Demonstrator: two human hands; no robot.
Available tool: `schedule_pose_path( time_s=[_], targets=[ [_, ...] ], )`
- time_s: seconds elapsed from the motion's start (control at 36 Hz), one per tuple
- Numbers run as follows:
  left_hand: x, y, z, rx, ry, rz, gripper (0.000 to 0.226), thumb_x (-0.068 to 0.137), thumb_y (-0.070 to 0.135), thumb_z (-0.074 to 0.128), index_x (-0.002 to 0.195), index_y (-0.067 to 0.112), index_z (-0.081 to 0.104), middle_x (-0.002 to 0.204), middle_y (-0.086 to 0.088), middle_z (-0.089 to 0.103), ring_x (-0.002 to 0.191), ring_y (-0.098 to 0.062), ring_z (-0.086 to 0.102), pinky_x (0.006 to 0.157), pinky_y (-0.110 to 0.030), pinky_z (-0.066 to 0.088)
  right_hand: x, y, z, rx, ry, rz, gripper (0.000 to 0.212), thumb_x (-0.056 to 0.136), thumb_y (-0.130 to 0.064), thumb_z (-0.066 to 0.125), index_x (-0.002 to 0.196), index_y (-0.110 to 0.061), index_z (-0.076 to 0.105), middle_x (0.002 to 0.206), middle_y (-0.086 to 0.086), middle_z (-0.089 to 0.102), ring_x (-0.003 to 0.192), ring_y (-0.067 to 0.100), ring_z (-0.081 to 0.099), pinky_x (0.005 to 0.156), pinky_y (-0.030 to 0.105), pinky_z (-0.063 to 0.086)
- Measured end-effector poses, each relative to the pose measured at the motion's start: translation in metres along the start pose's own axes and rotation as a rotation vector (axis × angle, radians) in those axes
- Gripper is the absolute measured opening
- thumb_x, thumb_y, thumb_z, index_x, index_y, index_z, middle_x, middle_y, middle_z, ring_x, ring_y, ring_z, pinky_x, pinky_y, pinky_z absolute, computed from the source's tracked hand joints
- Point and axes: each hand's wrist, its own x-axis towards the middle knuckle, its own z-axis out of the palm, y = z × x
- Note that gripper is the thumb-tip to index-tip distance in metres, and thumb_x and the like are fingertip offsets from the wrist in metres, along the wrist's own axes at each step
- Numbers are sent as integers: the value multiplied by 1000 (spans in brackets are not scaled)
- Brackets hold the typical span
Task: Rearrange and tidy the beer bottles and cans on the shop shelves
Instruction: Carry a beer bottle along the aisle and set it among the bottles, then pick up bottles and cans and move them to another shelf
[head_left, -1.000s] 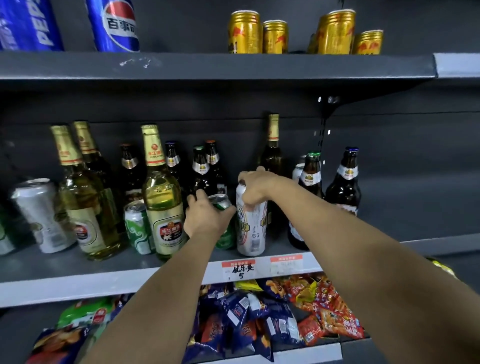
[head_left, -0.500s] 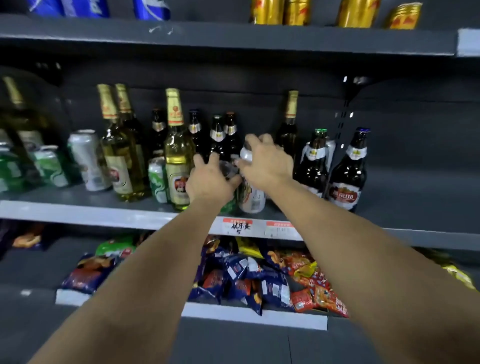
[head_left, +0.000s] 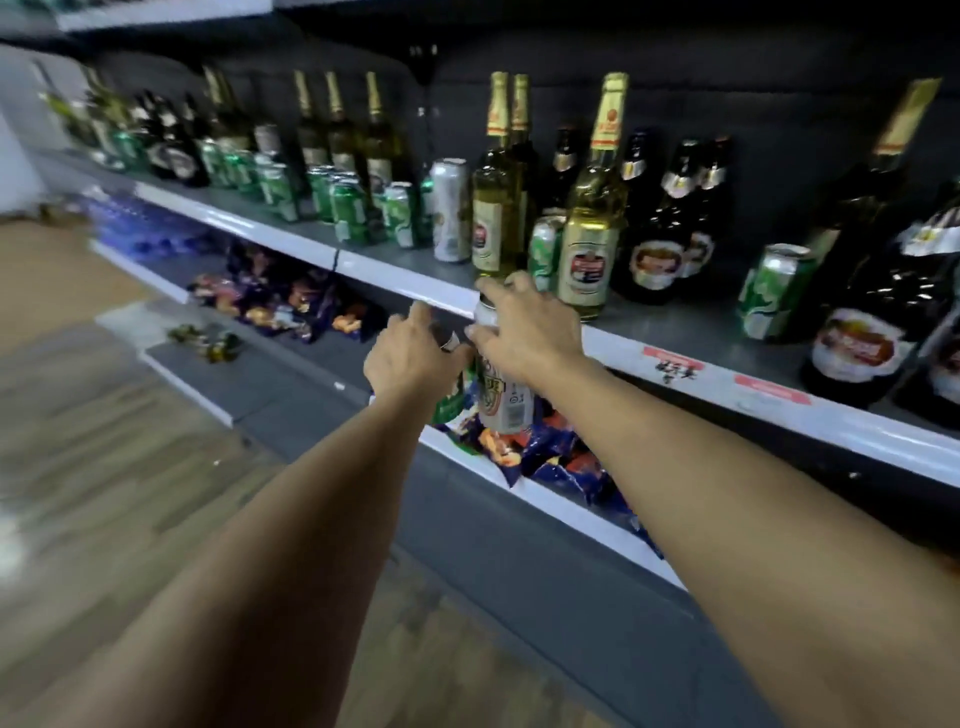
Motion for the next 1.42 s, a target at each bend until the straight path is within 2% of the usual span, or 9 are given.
schedule_pose_path(
  time_s=[0.08, 0.17, 0.28, 0.53, 0.72, 0.83, 1.03, 1.17, 1.42],
  targets=[
    [-3, -47, -5, 50, -27, -92, 53, 80, 59, 60, 116, 21, 50, 118, -9, 52, 112, -33, 54, 78, -41, 43, 3, -34, 33, 60, -107, -57, 55, 93, -47, 51, 143, -30, 36, 139, 7, 39, 122, 35, 48, 89, 43, 43],
    [-4, -98, -13, 108, -50, -192, 54, 79, 61, 62, 115, 22, 52, 117, -8, 50, 111, -33, 53, 74, -40, 41, 9, -74, 66, 73, -202, -118, 54, 93, -48, 51, 142, -31, 37, 139, 7, 39, 121, 35, 49, 91, 42, 43],
    [0, -164, -26, 139, -42, -281, 57, 78, 62, 62, 115, 20, 49, 117, -9, 50, 111, -33, 52, 76, -41, 43, 28, -131, 110, 88, -293, -202, 52, 95, -47, 50, 142, -31, 37, 139, 6, 39, 120, 35, 49, 86, 40, 41],
    [38, -308, -67, 186, -17, -454, 47, 82, 50, 60, 115, 20, 48, 116, -10, 50, 111, -33, 53, 75, -39, 41, 79, -266, 188, 144, -391, -313, 48, 96, -43, 50, 139, -26, 36, 140, 8, 35, 121, 35, 45, 88, 41, 40],
    [81, -398, -94, 217, 13, -510, 44, 82, 48, 61, 112, 19, 48, 117, -10, 50, 112, -33, 51, 70, -37, 35, 127, -353, 235, 74, -413, -376, 48, 97, -44, 49, 139, -26, 35, 137, 9, 36, 117, 34, 48, 78, 38, 34],
    [107, -437, -98, 233, 11, -543, 43, 82, 45, 61, 111, 17, 47, 117, -11, 49, 112, -33, 50, 71, -36, 35, 157, -387, 258, 71, -442, -393, 48, 97, -45, 47, 139, -25, 35, 137, 9, 36, 118, 34, 47, 83, 39, 38],
    [169, -495, -86, 237, 8, -571, 43, 81, 45, 62, 111, 18, 48, 116, -9, 48, 110, -32, 52, 70, -35, 35, 225, -426, 307, 57, -457, -423, 47, 96, -45, 48, 137, -23, 38, 134, 10, 38, 115, 34, 49, 79, 38, 37],
    [234, -529, -75, 221, 21, -607, 39, 81, 44, 61, 106, 16, 49, 113, -10, 50, 107, -33, 54, 70, -35, 38, 292, -446, 341, 81, -467, -439, 45, 96, -43, 50, 134, -23, 39, 135, 10, 38, 116, 35, 48, 84, 39, 41],
    [361, -576, -74, 303, 19, -619, 40, 82, 43, 61, 108, 16, 49, 111, -11, 50, 104, -36, 57, 73, -36, 41, 423, -491, 386, 73, -464, -480, 45, 97, -40, 50, 136, -22, 36, 137, 10, 34, 117, 34, 44, 81, 40, 40]
  ],
)
